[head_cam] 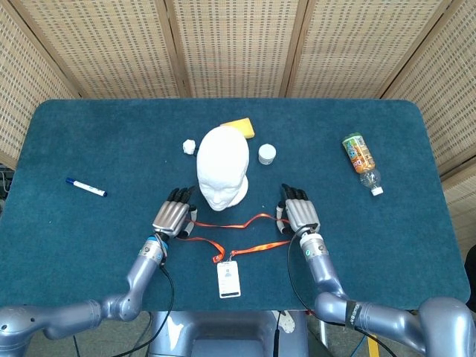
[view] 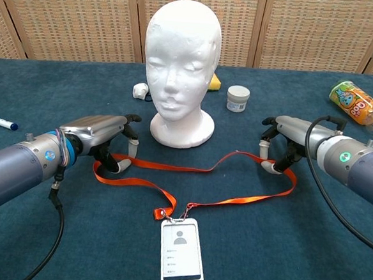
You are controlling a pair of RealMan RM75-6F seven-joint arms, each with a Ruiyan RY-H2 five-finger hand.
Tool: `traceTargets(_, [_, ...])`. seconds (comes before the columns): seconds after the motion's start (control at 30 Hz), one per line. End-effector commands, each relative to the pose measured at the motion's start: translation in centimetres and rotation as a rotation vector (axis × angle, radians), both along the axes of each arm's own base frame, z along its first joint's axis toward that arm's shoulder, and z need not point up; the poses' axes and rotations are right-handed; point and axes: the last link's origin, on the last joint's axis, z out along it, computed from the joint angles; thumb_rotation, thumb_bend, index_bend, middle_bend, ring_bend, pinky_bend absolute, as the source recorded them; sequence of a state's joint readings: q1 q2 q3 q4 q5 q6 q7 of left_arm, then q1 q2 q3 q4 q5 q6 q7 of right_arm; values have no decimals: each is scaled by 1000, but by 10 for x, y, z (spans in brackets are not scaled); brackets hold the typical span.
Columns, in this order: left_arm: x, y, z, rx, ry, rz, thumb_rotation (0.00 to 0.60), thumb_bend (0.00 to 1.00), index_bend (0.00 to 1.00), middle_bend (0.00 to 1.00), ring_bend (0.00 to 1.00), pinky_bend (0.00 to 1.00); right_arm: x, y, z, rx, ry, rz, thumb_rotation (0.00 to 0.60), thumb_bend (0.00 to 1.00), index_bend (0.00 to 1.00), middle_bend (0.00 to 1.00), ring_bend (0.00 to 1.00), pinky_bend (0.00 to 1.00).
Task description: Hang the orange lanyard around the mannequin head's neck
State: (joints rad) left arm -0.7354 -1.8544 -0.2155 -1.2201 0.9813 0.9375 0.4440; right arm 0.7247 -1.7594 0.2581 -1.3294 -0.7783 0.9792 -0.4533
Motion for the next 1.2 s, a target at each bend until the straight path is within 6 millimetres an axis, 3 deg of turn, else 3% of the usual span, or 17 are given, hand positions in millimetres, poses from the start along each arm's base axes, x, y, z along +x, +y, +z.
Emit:
traceTargets(0.03, [-2, 0, 1, 12, -4, 5, 600, 503, 671, 0, 0, 0, 0, 1, 1, 0, 1, 2, 600, 434, 692, 0, 0, 0])
traceTargets(0.4, [-13, -14, 24, 127, -118, -12, 600, 513, 697, 0, 0, 0, 7, 13, 11, 8, -43, 26, 600, 434, 709, 0, 0, 0])
traceTargets(0.87, [-32, -39, 75, 228, -160, -101, 600, 513, 698, 0, 0, 0, 41, 46, 37, -66, -151, 107, 600, 434, 737, 0, 0, 0])
traceTargets(1.2, [-16, -47, 99, 287, -256, -199, 600, 513, 698, 0, 0, 0, 65, 51, 60, -146, -261, 135, 600, 434, 740, 0, 0, 0])
